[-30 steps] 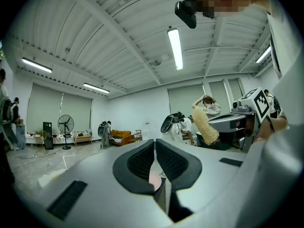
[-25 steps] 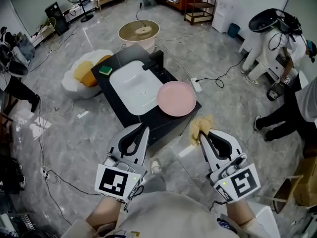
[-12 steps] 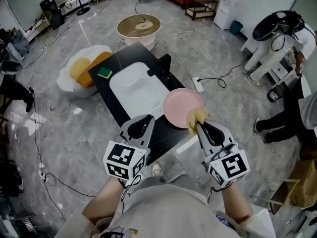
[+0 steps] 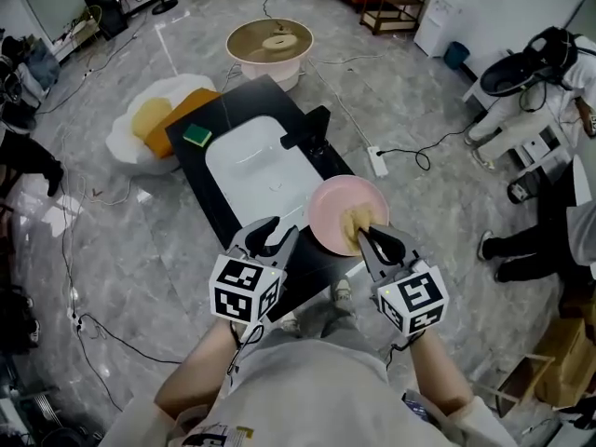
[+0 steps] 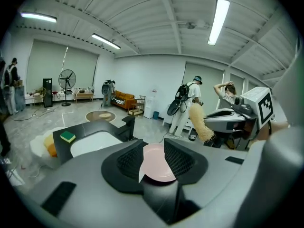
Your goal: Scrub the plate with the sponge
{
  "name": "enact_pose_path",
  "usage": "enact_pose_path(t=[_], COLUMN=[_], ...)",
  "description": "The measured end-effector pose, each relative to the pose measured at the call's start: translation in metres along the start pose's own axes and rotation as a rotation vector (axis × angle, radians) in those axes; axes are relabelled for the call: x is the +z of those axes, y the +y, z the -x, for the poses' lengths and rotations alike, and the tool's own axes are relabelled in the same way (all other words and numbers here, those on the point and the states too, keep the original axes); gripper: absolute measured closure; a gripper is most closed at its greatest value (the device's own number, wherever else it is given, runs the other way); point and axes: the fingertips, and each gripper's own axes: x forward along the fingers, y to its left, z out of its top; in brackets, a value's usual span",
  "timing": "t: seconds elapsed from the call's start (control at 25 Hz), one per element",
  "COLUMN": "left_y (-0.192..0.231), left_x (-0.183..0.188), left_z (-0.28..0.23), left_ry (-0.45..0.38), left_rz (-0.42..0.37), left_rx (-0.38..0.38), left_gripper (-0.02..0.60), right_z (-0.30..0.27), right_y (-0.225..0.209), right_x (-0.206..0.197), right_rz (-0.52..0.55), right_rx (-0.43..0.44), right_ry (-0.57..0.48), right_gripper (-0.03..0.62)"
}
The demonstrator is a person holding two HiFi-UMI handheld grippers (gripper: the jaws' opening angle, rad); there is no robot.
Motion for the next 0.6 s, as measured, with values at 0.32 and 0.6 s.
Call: enact_pose_path(t=[0.32,0.6], left_y=[0.018,0.025], left_x=[-0.018,-0.049], left_z=[-0.04,-0.08], left_ry=[0.035,0.109], left_rz=[0.104,0.207], left_rx=[0.127,0.234], left_gripper=[0.446,0.445], right_z=[-0.05,-0.086], right_y=[-0.032,-0.057], right_x=[-0.035,-0.068], right_rz=[-0.004,0.026], right_rx=[0.124,0.25], right_ry=[0.079,0.176], right_gripper=[0.546,0.546])
